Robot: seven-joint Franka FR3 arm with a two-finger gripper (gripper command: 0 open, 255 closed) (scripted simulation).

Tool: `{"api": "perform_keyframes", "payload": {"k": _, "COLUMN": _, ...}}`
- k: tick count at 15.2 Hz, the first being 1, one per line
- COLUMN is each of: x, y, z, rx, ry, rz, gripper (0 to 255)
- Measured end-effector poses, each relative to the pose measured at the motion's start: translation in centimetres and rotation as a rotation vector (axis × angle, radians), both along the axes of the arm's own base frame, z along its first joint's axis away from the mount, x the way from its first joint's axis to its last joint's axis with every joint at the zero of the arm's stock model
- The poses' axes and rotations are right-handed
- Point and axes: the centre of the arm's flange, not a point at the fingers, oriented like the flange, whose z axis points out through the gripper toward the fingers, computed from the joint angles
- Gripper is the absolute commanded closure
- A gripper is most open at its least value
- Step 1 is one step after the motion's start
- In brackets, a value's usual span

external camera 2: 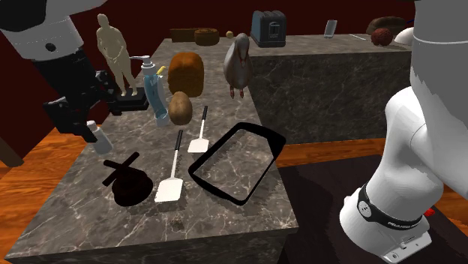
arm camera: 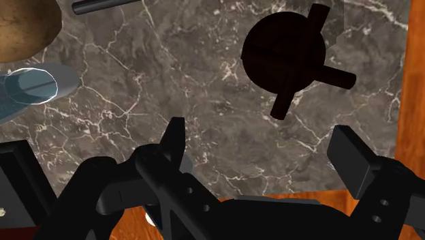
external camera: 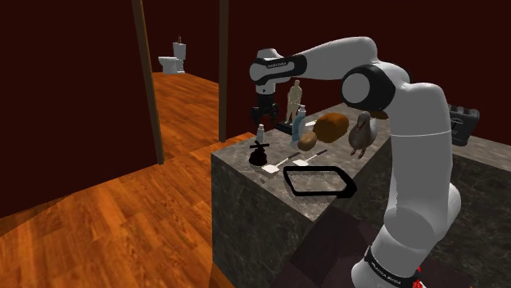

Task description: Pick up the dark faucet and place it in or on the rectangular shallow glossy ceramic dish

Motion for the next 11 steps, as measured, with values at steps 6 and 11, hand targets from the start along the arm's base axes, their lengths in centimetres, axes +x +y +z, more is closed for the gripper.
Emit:
{"api": "perform_keyframes", "payload": {"k": 6, "x": -0.1, "y": 0.0, "z": -1.7, "rx": 0.001, "ry": 0.000, "rz": 0.000, "gripper": 0}}
{"api": "perform_keyframes", "payload": {"k": 11, "x": -0.1, "y": 0.0, "z": -1.8, "rx": 0.001, "ry": 0.000, "rz": 0.000, "gripper": 255}}
